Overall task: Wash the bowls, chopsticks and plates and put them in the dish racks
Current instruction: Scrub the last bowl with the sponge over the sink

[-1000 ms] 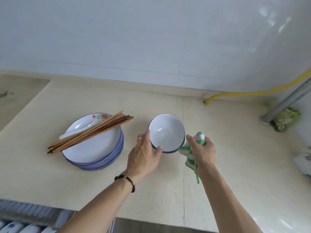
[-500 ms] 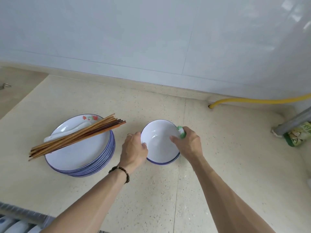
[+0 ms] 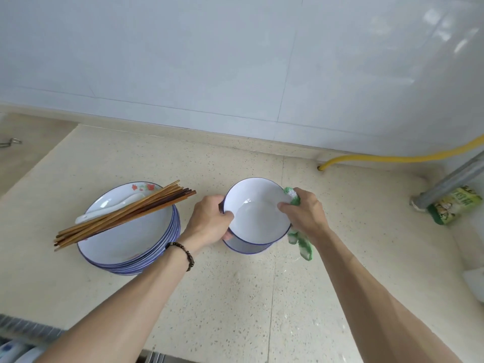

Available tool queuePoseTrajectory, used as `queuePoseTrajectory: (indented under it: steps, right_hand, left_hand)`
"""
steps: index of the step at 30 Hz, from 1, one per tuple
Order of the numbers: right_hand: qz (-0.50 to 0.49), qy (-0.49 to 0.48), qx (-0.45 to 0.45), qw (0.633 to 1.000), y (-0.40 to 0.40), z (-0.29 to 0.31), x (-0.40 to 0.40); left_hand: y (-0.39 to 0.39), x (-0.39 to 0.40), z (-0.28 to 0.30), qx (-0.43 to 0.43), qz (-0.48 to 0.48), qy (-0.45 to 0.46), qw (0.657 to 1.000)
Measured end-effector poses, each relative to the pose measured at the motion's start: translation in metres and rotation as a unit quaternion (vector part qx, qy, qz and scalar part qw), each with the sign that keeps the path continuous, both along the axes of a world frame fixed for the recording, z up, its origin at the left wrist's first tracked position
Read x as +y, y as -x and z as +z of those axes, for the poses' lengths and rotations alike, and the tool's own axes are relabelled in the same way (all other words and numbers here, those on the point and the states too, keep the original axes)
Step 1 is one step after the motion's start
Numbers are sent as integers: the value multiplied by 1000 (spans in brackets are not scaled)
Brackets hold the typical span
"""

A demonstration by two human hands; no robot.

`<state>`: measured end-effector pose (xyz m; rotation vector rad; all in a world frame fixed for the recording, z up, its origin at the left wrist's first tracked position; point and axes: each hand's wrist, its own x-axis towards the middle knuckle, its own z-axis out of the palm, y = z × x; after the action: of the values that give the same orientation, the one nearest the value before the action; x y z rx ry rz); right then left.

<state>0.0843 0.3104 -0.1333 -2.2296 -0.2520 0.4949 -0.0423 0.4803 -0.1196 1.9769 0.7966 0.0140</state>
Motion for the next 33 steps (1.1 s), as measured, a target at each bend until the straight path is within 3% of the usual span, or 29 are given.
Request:
queuePoseTrajectory:
  steps: [6,10,14,26,30,33]
  right_hand:
    - [-91,-80,91,988,28,26,-28]
    - [-149,-98,117,977,66,40,-53]
    - [-210,-106,119,965,108,44,-87]
    - [-367,-211,71,903,252,44,-245]
    - [-445,-270,68,851,309,43,-321]
    - [-490,-301,50,817,358,40,-376]
  left_hand:
    - [12,-17,17,-67,34,122,990]
    - [27,-46,27,-29,22,389,920]
    - [48,-72,27,3,-24,459,888]
    - [117,-222,37,35,-133,420,897]
    - [147,-288,34,44,-156,363,918]
    - [170,-339,32,38,-219,258,940]
